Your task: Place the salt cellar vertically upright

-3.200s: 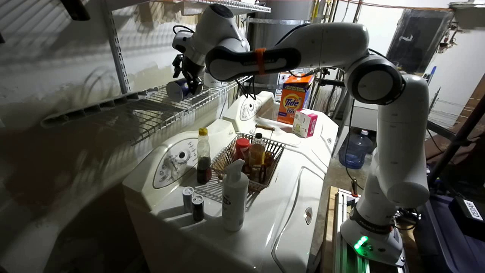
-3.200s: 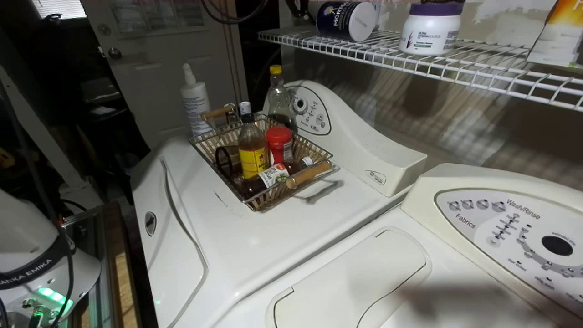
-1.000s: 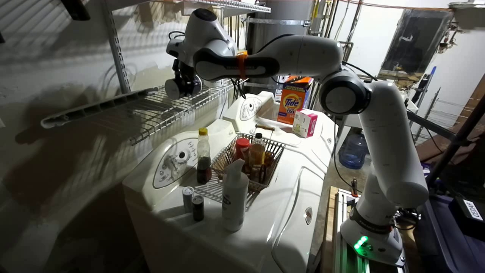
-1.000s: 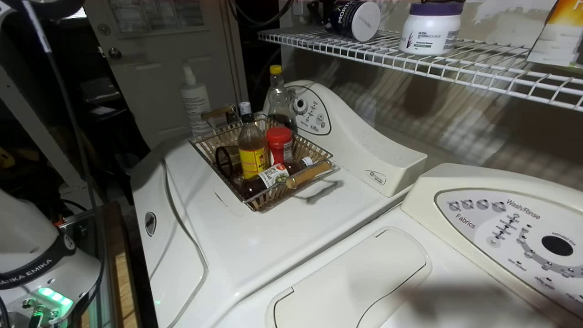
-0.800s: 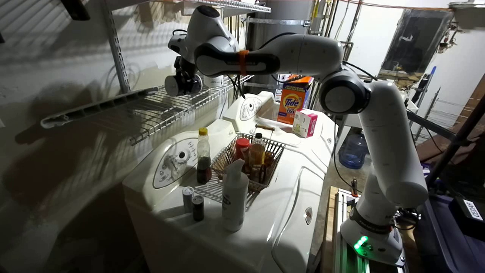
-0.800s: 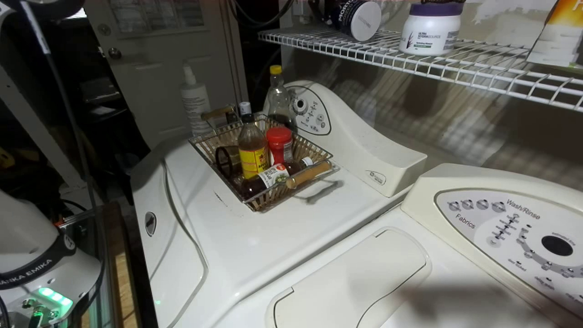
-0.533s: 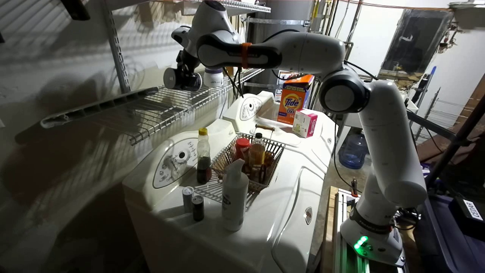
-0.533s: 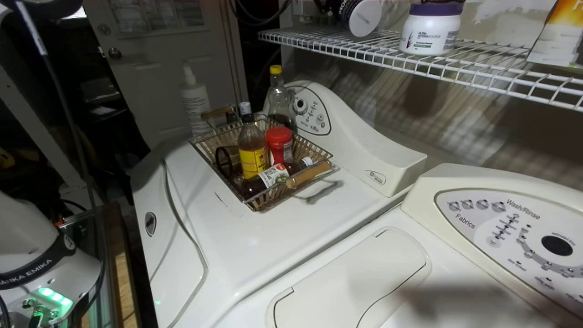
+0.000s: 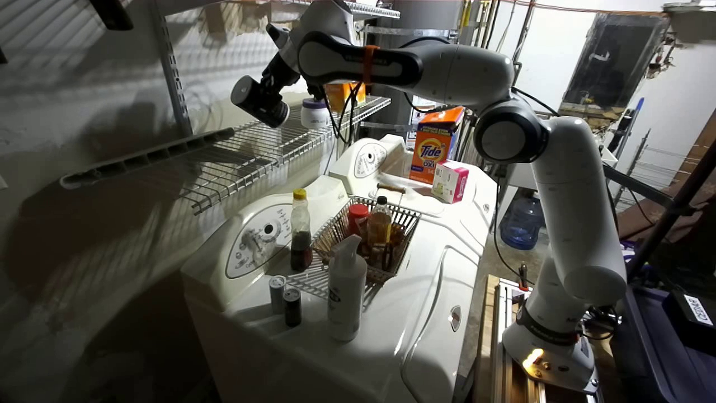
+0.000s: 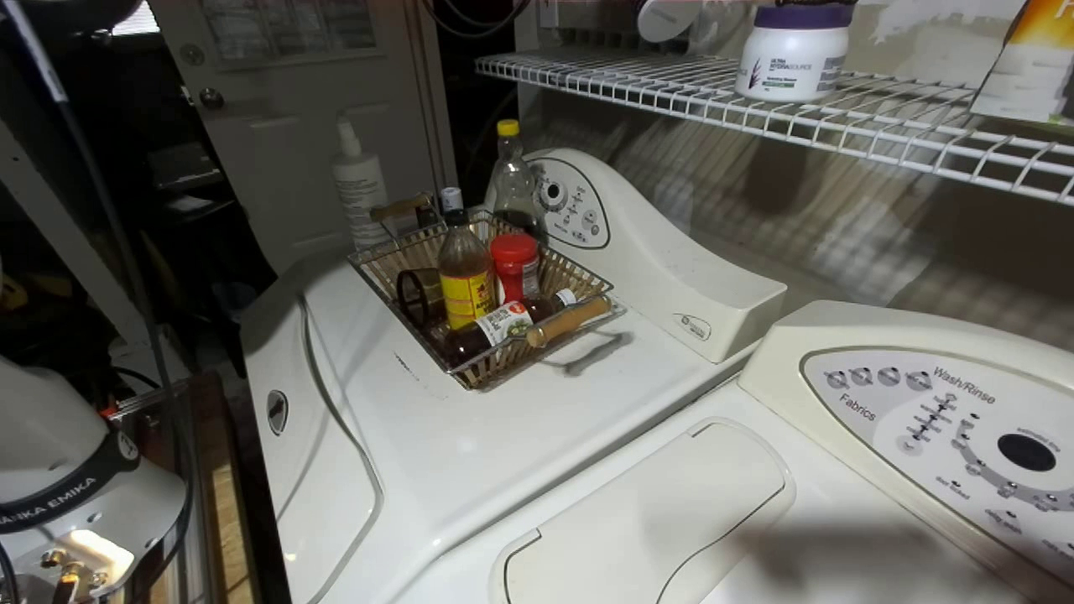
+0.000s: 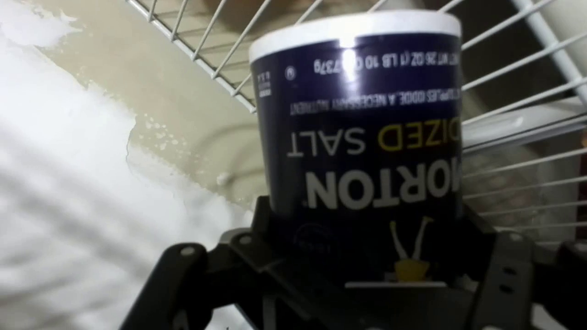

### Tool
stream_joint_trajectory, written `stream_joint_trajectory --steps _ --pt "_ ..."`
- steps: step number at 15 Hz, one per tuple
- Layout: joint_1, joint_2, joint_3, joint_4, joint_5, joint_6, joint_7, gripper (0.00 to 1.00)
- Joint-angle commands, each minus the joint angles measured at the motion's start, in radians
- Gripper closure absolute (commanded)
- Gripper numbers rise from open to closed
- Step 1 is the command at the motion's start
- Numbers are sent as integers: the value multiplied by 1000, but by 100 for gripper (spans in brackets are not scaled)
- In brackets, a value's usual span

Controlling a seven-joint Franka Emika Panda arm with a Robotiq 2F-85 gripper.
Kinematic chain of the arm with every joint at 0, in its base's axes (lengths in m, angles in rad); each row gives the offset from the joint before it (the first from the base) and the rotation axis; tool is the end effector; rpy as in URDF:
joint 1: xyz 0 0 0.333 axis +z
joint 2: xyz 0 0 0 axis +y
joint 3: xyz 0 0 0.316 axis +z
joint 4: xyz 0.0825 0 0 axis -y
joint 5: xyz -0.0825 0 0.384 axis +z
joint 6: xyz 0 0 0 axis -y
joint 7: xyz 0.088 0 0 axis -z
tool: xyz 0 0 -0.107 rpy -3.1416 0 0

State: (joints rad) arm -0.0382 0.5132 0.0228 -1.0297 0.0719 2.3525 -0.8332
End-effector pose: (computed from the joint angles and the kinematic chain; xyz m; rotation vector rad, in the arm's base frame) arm 0.7465 -0.0162 0.6510 2.4713 1.0176 1.0892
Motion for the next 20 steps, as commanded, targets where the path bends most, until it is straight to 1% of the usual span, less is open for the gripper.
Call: stream_joint_trajectory --steps 1,3,5,8,9,12,14,15,17,20 --pt "-42 -62 42 -119 132 139 33 36" --pt "-67 -84 68 -183 222 219 24 36" --pt "-102 -111 112 -254 336 295 -13 36" --pt "-172 -143 209 -330 544 385 -101 36" --pt "-197 -153 245 -348 617 399 -144 36" --pt "-269 -179 328 -393 797 393 -289 36" --pt "-306 -192 360 -421 891 387 -377 36" --pt "-310 -199 359 -443 910 406 -388 36" --pt "-323 -206 372 -465 957 434 -452 36" --pt "-327 -209 382 -499 995 488 -533 36"
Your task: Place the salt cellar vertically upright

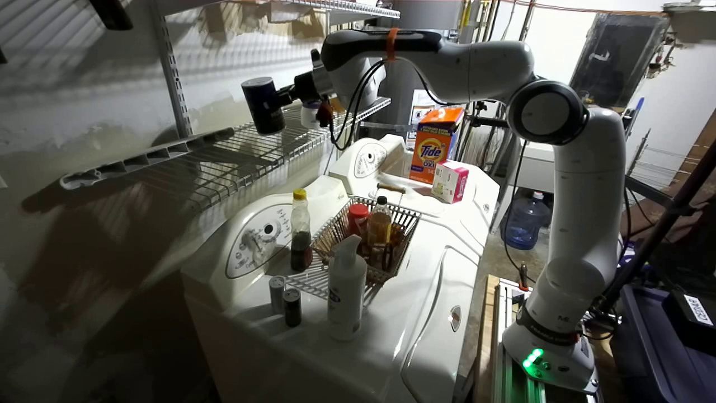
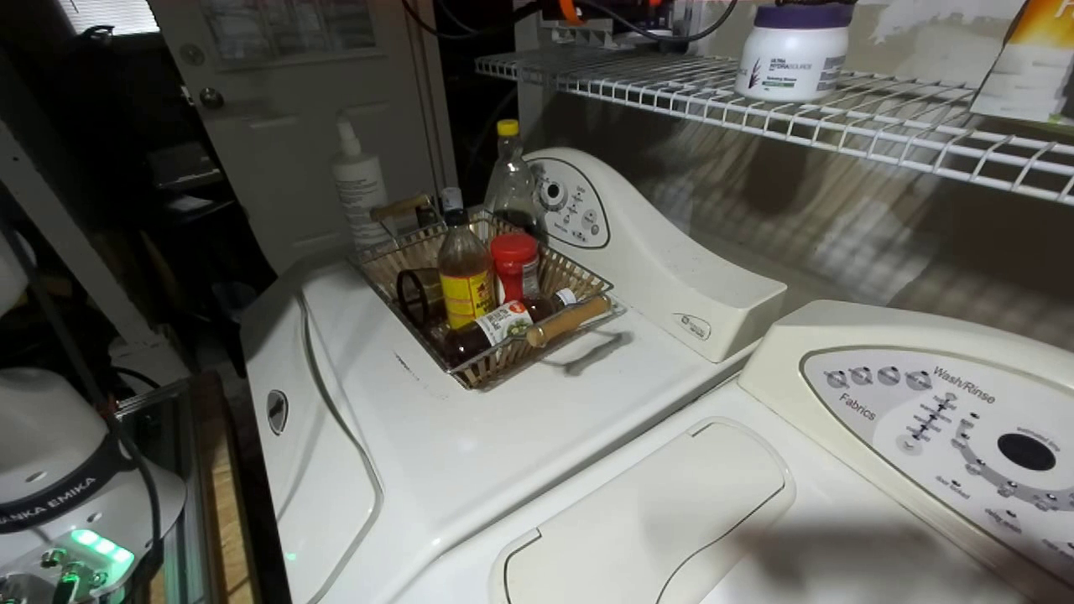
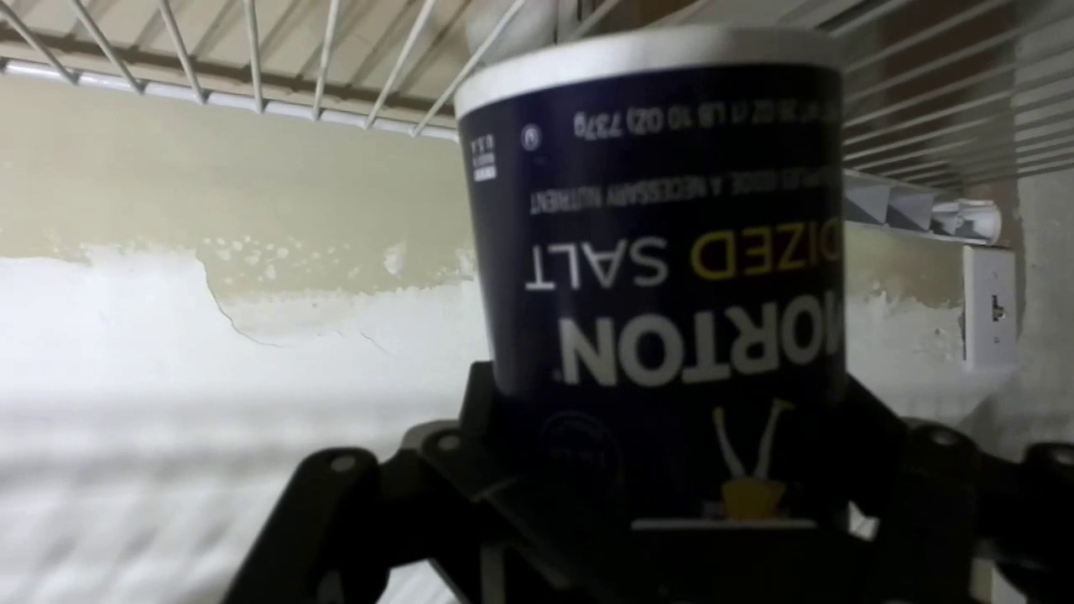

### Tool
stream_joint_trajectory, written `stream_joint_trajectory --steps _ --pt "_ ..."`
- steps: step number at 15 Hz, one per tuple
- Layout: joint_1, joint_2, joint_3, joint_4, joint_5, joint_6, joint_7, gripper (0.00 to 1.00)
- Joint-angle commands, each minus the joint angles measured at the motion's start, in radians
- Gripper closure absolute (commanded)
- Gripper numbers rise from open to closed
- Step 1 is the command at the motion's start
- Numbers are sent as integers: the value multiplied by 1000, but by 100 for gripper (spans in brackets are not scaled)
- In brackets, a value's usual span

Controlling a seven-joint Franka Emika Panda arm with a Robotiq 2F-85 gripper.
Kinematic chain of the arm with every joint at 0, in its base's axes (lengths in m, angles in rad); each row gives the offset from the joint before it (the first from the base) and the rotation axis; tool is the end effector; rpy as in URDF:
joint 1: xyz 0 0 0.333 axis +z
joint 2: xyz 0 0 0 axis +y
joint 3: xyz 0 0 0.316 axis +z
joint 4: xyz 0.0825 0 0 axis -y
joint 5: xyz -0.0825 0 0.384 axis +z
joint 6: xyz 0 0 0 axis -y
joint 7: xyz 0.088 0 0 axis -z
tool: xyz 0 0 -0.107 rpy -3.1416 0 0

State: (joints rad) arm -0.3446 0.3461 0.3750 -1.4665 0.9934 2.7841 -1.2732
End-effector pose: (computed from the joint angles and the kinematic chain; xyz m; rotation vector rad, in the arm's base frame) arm 0.7054 -0.0634 0.5920 -2.3823 -0.5258 -1.6685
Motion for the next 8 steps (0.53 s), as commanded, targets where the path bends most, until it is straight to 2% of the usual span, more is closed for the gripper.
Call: stream_joint_trajectory --steps 1,4,8 --pt "-28 -43 42 -71 101 64 -129 36" --pt "-58 -47 88 -93 236 90 -239 36" --pt "-89 -68 113 -131 404 109 -342 36"
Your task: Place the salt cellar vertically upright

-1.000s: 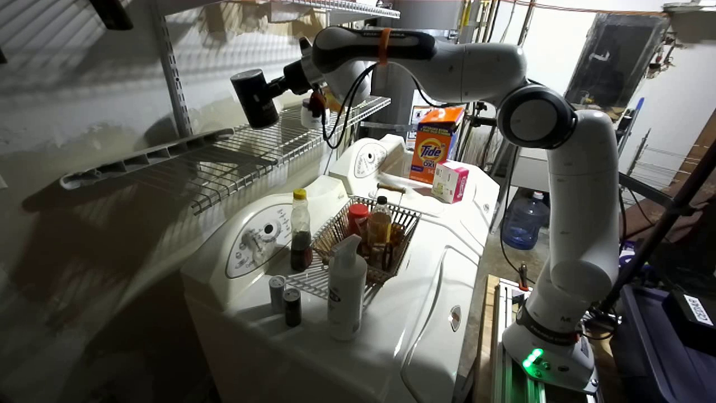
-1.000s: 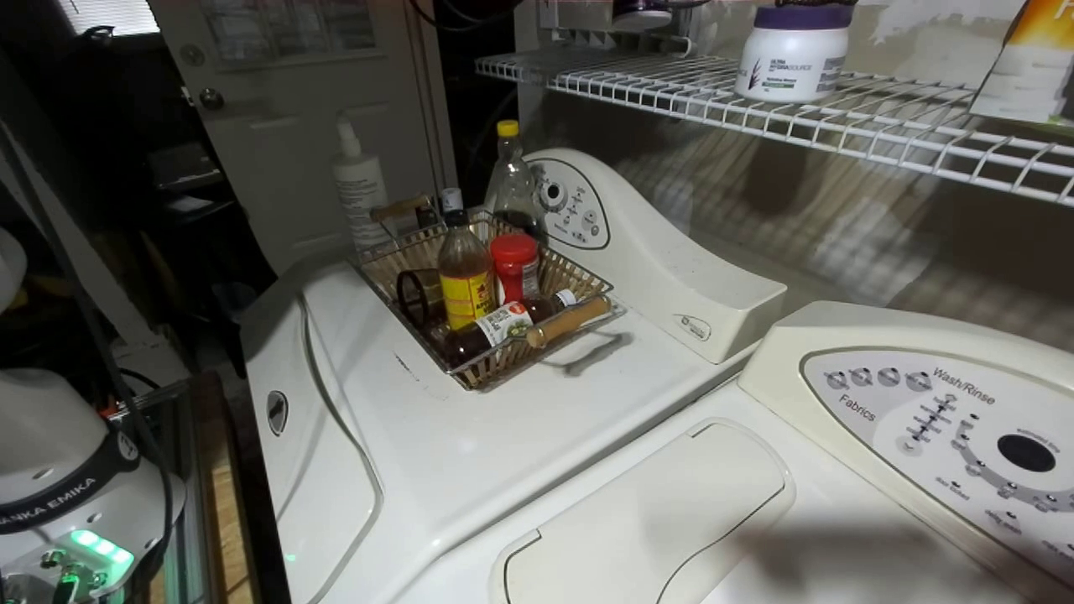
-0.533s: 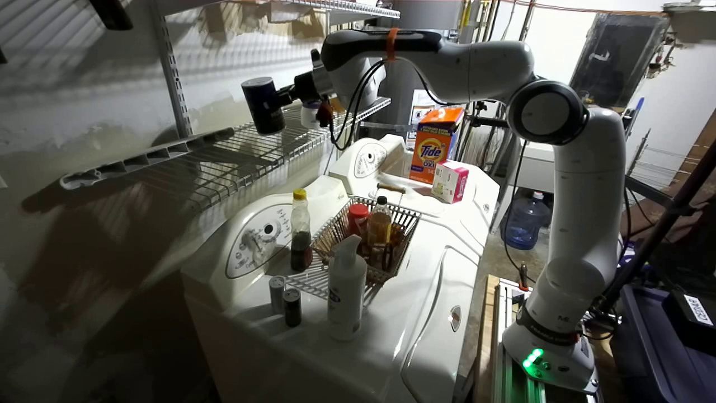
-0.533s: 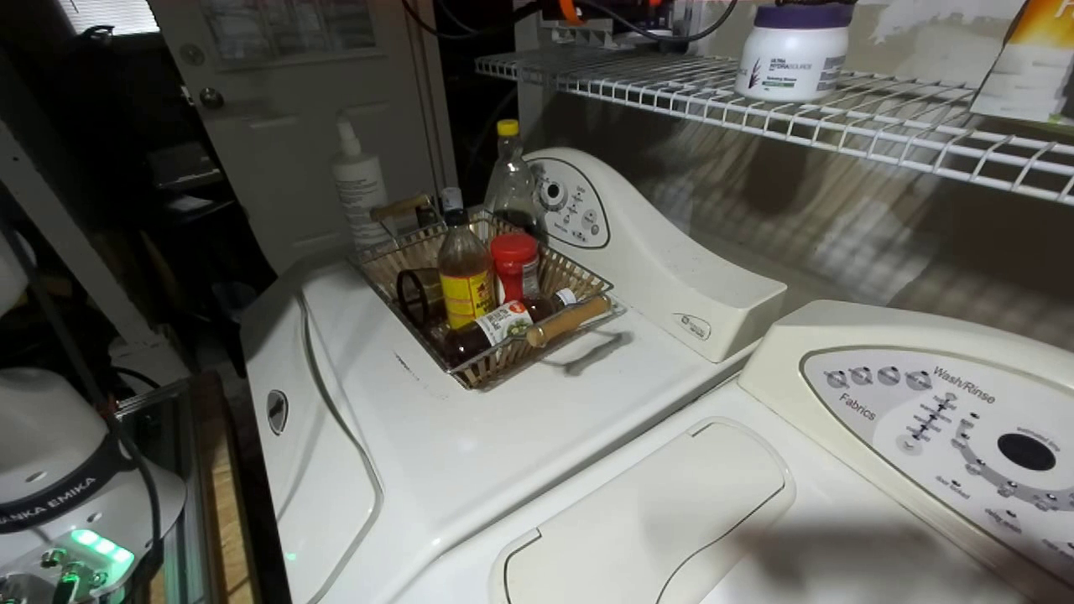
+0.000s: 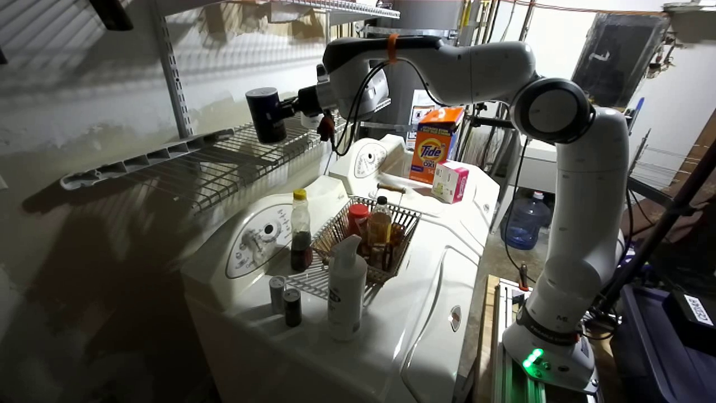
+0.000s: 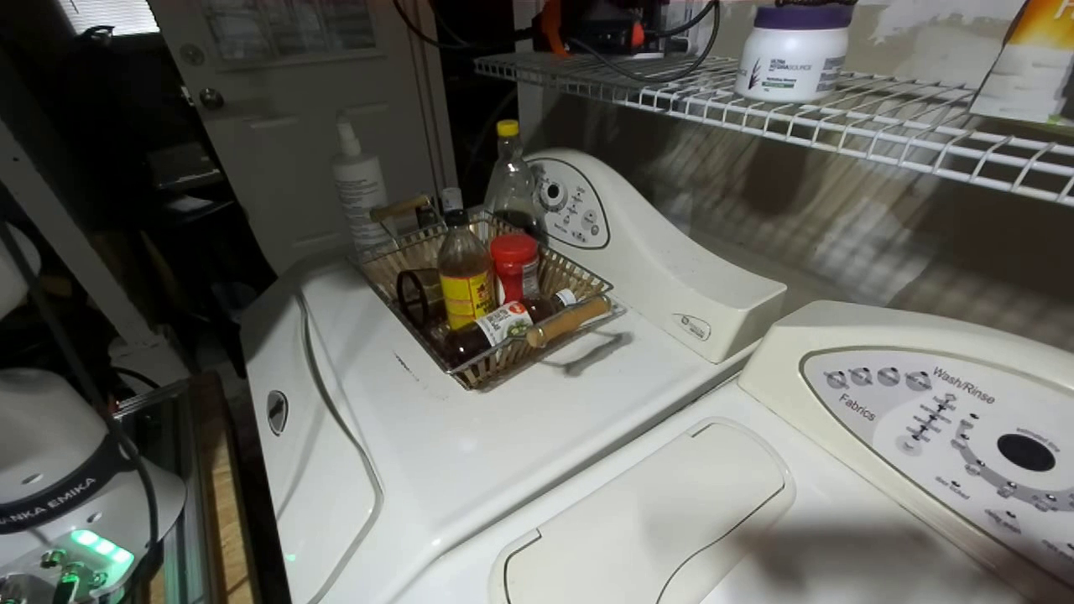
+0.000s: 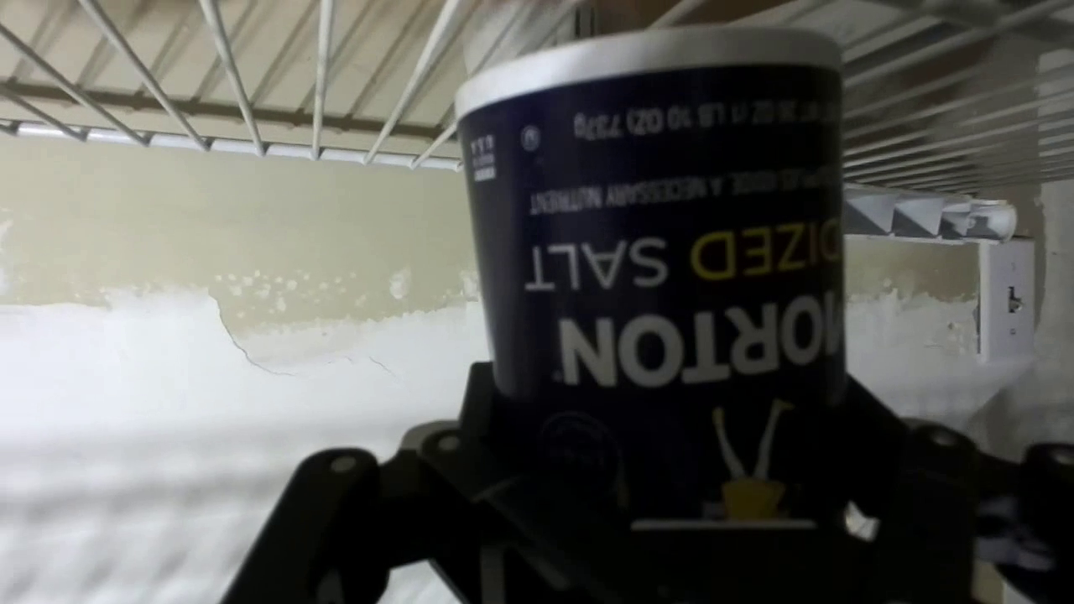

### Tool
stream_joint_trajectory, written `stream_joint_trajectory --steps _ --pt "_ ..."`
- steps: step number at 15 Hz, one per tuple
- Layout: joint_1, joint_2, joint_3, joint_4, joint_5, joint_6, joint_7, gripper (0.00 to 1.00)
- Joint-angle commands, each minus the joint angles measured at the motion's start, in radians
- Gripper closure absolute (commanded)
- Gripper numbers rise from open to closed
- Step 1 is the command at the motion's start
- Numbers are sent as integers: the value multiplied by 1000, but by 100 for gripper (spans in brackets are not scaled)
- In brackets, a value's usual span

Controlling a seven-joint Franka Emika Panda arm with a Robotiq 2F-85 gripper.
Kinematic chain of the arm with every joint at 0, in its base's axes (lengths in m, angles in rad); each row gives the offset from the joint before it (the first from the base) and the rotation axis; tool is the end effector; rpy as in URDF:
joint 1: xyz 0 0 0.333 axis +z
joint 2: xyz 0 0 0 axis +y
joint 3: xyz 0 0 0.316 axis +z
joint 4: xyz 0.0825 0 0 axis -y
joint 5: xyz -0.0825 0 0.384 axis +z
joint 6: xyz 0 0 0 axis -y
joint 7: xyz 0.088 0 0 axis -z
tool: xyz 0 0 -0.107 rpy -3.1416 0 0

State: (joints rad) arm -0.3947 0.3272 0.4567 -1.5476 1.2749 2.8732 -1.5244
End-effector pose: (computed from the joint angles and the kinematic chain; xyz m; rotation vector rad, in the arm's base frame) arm 0.6923 -0.0588 0.5591 -2.3365 -0.4516 -1.7320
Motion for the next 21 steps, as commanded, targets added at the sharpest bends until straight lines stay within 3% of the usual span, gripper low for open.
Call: stream_joint_trajectory --steps 1,3,4,12,19,21 --pt "-46 -51 36 -55 160 18 -129 36" --pt "-56 -55 48 -61 257 23 -217 36" --pt "-54 -57 46 -68 286 23 -251 3" --pt "-31 -120 42 -107 392 117 -354 0" --pt "13 -186 64 -110 348 324 -347 0" --pt "43 -202 71 -133 302 455 -302 0"
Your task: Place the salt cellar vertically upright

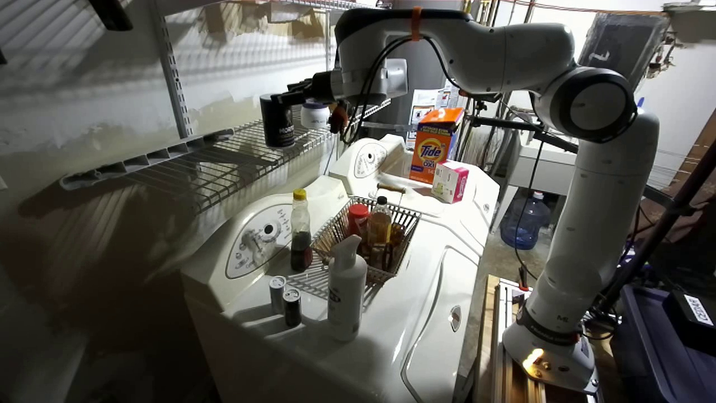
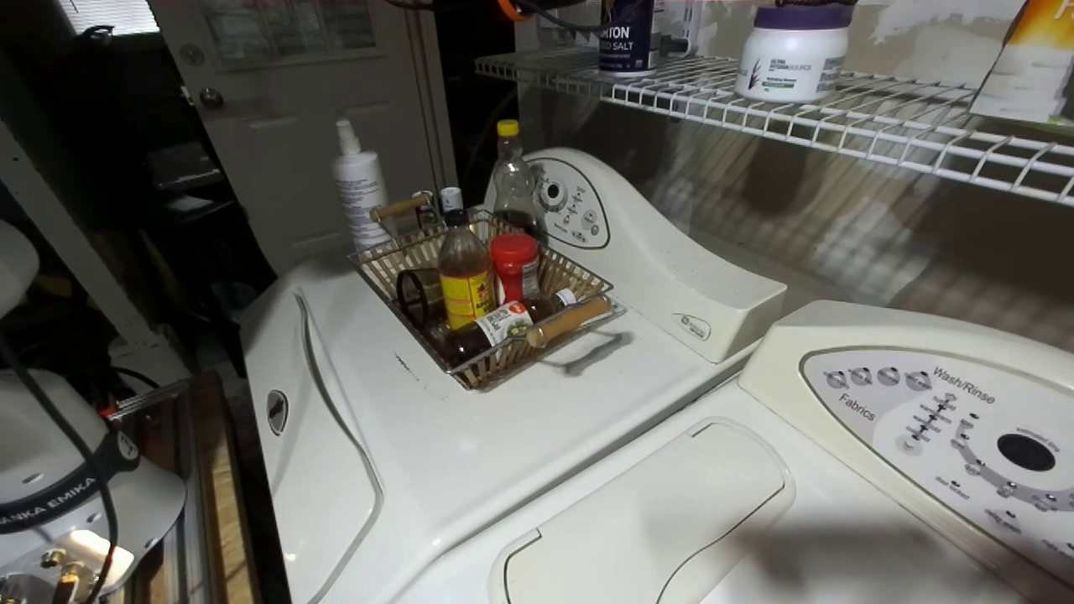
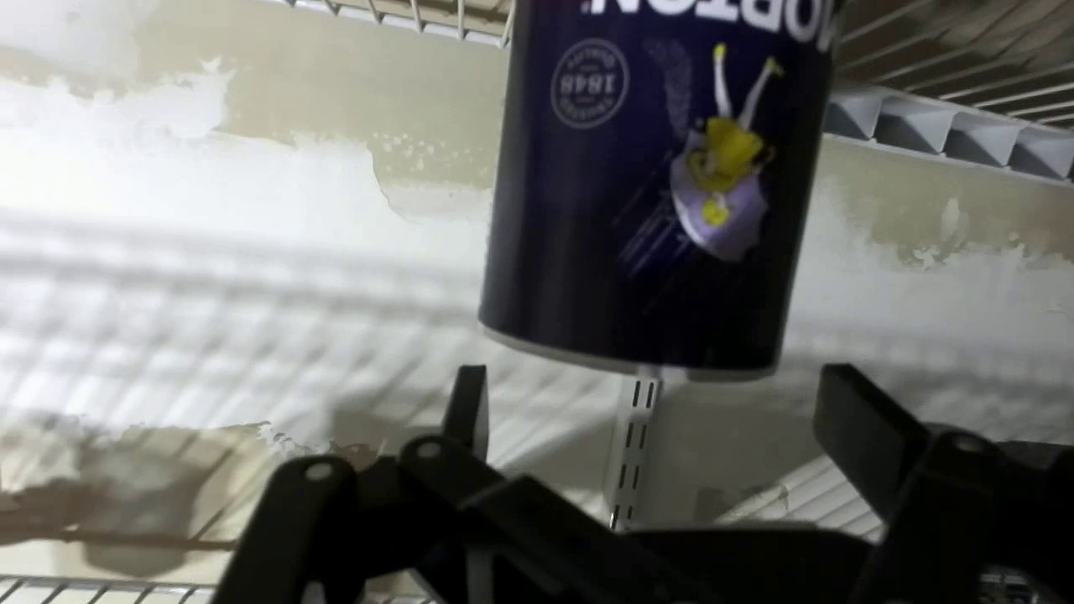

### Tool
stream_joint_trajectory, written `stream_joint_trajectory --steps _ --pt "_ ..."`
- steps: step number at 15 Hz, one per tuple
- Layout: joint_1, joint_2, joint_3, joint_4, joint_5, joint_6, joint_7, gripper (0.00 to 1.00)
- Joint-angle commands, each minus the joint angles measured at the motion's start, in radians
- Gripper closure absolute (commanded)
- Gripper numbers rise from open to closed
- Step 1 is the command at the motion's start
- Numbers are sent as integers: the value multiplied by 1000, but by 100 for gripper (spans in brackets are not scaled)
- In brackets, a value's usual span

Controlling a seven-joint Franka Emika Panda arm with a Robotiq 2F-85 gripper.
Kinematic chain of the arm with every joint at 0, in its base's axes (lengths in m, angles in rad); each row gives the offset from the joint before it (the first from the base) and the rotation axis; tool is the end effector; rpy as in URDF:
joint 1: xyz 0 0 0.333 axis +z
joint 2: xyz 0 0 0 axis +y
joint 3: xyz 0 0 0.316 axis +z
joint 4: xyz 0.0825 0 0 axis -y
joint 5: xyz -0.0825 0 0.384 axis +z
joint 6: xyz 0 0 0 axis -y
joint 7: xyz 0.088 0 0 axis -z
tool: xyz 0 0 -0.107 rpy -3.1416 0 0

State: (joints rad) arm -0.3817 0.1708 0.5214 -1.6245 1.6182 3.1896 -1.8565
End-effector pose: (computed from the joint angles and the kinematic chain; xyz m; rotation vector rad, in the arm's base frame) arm 0.6307 -0.0326 0.6032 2.3900 0.3171 1.9552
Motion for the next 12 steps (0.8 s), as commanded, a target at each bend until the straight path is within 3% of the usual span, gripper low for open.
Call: stream_joint_trajectory --steps 1,2,3,4,5,12 --pt "43 -53 10 -66 -56 204 18 0" --pt "57 -60 15 -83 -65 272 -1 0" --pt "229 -99 -167 -160 -195 293 143 0" --pt "110 -79 -11 -126 -64 367 -60 0" --pt "149 -87 -38 -143 -41 401 -102 0" --pt "141 -88 50 -94 330 451 -620 0"
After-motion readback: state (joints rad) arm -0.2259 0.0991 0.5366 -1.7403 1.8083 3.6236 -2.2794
